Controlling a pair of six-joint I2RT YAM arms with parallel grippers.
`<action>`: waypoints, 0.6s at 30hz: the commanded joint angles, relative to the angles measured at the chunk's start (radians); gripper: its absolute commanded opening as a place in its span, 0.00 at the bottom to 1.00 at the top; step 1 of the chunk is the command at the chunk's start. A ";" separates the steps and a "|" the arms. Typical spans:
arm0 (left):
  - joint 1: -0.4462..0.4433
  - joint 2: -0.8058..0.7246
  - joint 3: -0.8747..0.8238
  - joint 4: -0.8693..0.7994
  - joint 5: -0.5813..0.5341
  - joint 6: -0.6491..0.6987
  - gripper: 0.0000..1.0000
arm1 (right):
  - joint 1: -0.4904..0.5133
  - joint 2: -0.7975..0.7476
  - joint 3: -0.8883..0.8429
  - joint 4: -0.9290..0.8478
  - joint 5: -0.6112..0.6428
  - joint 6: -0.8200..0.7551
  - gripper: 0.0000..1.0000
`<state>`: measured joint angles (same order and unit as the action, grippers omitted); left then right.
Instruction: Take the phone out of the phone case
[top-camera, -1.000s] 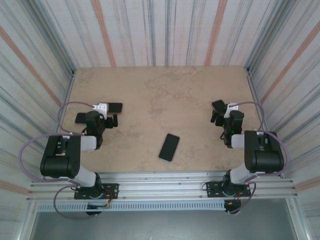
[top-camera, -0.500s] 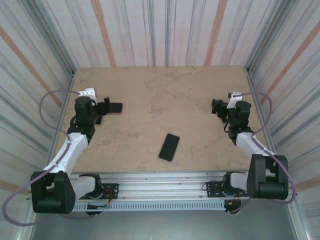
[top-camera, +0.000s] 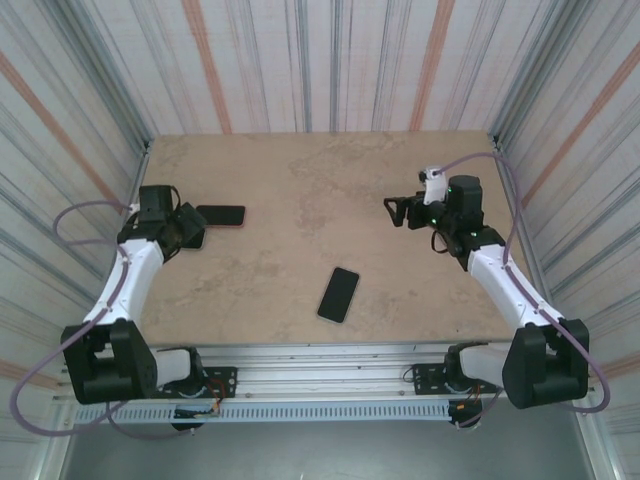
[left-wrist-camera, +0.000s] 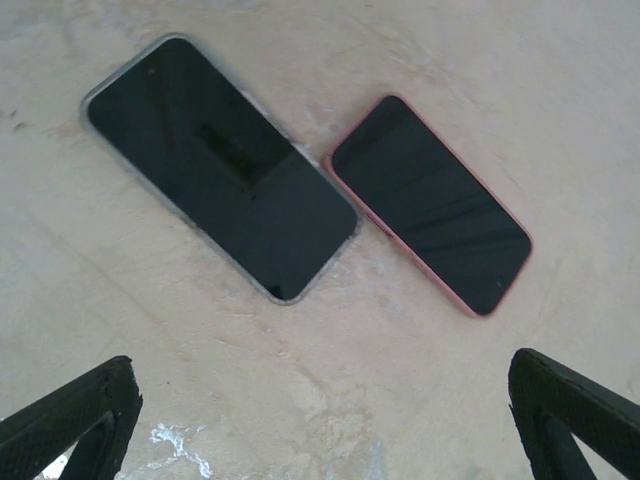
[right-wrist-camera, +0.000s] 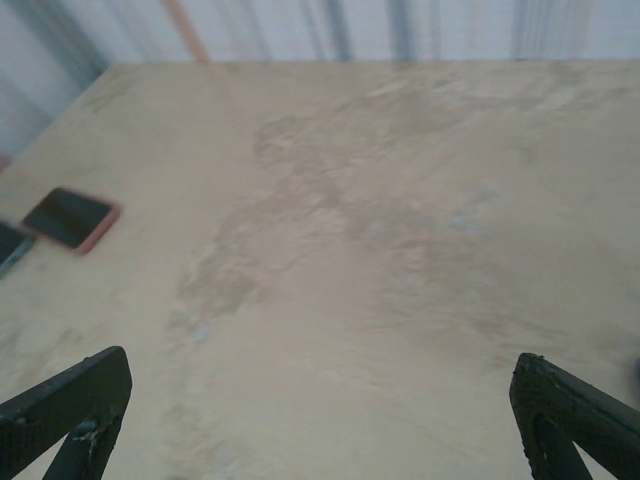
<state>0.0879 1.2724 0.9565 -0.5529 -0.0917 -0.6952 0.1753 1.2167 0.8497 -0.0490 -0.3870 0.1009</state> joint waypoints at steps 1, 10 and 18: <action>0.040 0.087 0.075 -0.148 -0.026 -0.189 0.99 | 0.065 0.046 0.086 -0.127 -0.057 -0.032 0.99; 0.081 0.363 0.312 -0.314 -0.072 -0.349 0.99 | 0.215 0.153 0.231 -0.153 -0.091 -0.022 0.99; 0.093 0.618 0.516 -0.465 -0.047 -0.484 0.99 | 0.280 0.235 0.315 -0.151 -0.084 0.013 0.99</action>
<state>0.1730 1.8416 1.4269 -0.9066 -0.1337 -1.0878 0.4458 1.4300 1.1225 -0.1818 -0.4545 0.0959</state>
